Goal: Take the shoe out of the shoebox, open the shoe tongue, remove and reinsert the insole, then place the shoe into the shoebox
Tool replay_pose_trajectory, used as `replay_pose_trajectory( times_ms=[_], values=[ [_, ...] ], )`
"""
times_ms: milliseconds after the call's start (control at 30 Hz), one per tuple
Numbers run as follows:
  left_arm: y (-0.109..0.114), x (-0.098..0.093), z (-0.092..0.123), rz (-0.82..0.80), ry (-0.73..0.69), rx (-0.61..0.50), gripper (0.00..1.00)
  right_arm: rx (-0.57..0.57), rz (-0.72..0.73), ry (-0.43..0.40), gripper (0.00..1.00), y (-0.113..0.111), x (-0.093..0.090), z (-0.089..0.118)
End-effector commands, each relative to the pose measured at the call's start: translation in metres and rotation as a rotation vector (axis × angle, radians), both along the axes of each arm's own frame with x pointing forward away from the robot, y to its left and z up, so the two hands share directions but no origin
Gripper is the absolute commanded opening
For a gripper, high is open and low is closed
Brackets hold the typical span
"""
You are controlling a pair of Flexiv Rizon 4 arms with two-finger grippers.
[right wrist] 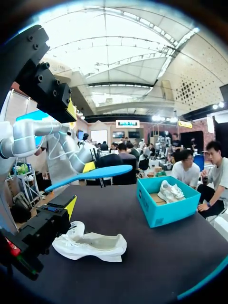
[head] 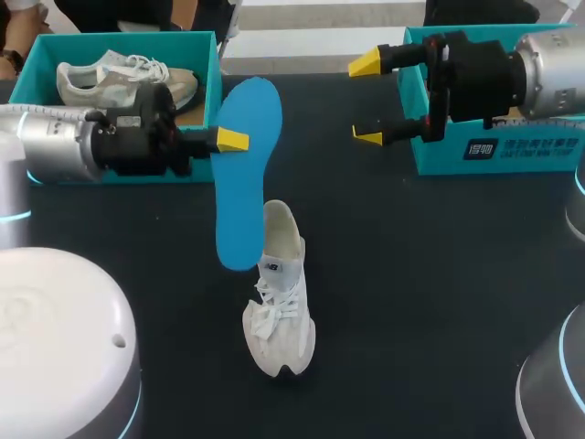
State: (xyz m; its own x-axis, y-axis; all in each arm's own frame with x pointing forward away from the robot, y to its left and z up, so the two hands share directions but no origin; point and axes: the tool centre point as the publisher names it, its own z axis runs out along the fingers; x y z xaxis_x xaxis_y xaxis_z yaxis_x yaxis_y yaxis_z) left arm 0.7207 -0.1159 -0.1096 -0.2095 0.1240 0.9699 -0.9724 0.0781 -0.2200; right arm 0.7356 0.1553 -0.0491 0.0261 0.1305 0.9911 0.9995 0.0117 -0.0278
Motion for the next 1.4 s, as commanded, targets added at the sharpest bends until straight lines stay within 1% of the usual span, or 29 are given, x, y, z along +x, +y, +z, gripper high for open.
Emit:
replay_pose_trajectory(
  times_ms=[33,67,100,133,167,200,400,567,667,833,967,1000,1067,1400],
  values=[
    [-0.002,0.000,-0.009,0.028,0.261,-0.062,0.00,-0.044,0.001,0.000,1.00,0.004,0.001,0.001],
    [-0.002,0.001,-0.009,0.029,0.262,-0.062,0.00,-0.099,-0.018,0.010,1.00,0.007,0.000,0.003],
    [-0.002,0.001,-0.009,0.029,0.263,-0.061,0.00,-0.150,-0.035,0.041,1.00,0.009,-0.001,0.003],
    [-0.003,0.002,-0.009,0.029,0.266,-0.060,0.00,-0.183,-0.052,0.055,1.00,0.010,-0.001,0.002],
    [-0.003,0.003,-0.010,0.027,0.293,-0.063,0.00,-0.242,-0.084,0.058,1.00,0.013,-0.003,0.002],
    [-0.003,0.004,-0.010,0.028,0.286,-0.060,0.00,-0.274,-0.093,0.060,1.00,0.015,-0.004,0.001],
    [-0.004,0.010,-0.013,0.018,0.273,-0.035,0.00,-0.411,-0.128,-0.006,1.00,0.028,-0.011,0.005],
    [-0.003,0.016,-0.016,0.022,0.262,-0.021,0.00,-0.552,-0.131,-0.036,1.00,0.041,-0.019,0.017],
    [-0.002,0.018,-0.017,0.025,0.256,-0.011,0.00,-0.628,-0.121,-0.023,1.00,0.050,-0.021,0.025],
    [-0.001,0.019,-0.020,0.024,0.245,0.004,0.00,-0.801,-0.104,0.045,1.00,0.067,-0.020,0.037],
    [-0.002,0.019,-0.021,0.021,0.245,0.008,0.00,-0.928,-0.109,0.068,1.00,0.089,-0.017,0.047],
    [-0.002,0.019,-0.022,0.020,0.245,0.009,0.00,-0.941,-0.104,0.067,1.00,0.092,-0.017,0.049],
    [-0.002,0.019,-0.022,0.018,0.244,0.011,0.00,-0.983,-0.139,0.107,1.00,0.094,-0.018,0.050],
    [-0.002,0.021,-0.022,0.022,0.244,0.016,0.00,-0.983,-0.139,0.107,1.00,0.094,-0.018,0.050]
  ],
)
